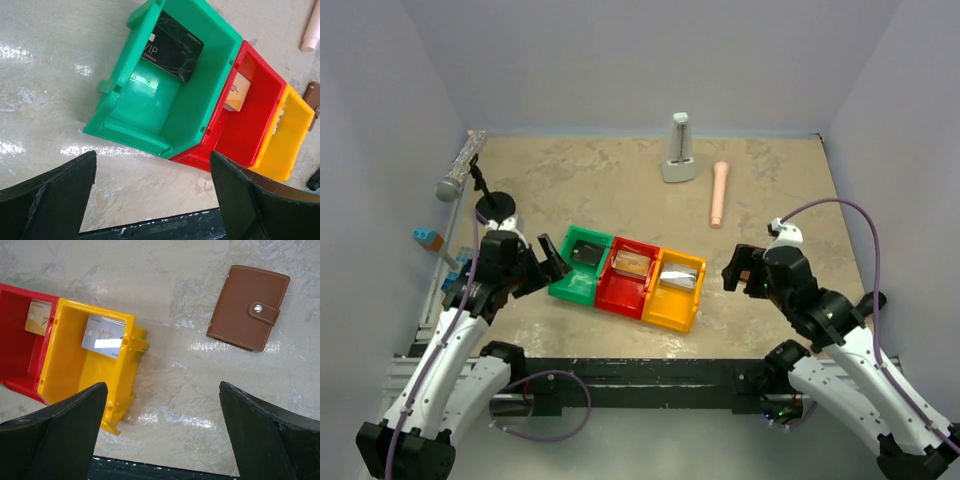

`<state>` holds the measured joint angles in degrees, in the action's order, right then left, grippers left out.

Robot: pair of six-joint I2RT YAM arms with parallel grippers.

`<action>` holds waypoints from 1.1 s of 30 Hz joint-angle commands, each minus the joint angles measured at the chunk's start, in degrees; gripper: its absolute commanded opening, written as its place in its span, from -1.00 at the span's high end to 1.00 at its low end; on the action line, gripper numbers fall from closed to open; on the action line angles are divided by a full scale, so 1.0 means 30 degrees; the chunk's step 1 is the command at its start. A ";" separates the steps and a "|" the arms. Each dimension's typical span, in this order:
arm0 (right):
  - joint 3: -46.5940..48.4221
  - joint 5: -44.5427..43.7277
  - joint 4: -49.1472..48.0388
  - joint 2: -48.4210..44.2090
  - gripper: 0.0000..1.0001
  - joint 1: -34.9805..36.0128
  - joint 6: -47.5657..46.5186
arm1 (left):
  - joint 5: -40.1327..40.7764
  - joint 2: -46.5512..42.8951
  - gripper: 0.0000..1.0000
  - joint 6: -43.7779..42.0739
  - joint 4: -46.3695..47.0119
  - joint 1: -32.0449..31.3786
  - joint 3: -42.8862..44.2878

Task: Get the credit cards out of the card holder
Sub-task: Pick up the card holder from the center of the board.

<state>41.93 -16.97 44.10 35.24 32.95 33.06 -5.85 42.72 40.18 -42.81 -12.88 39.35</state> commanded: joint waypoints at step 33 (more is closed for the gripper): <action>0.0906 0.3255 -0.1191 0.7496 -0.76 -0.8402 0.1987 | 0.2272 -0.1845 -0.90 0.0989 0.2869 -0.6516 -0.1395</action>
<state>43.16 -10.39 44.34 54.96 10.07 37.54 2.92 39.79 41.19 -39.48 -32.08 38.57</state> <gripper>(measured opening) 0.900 0.952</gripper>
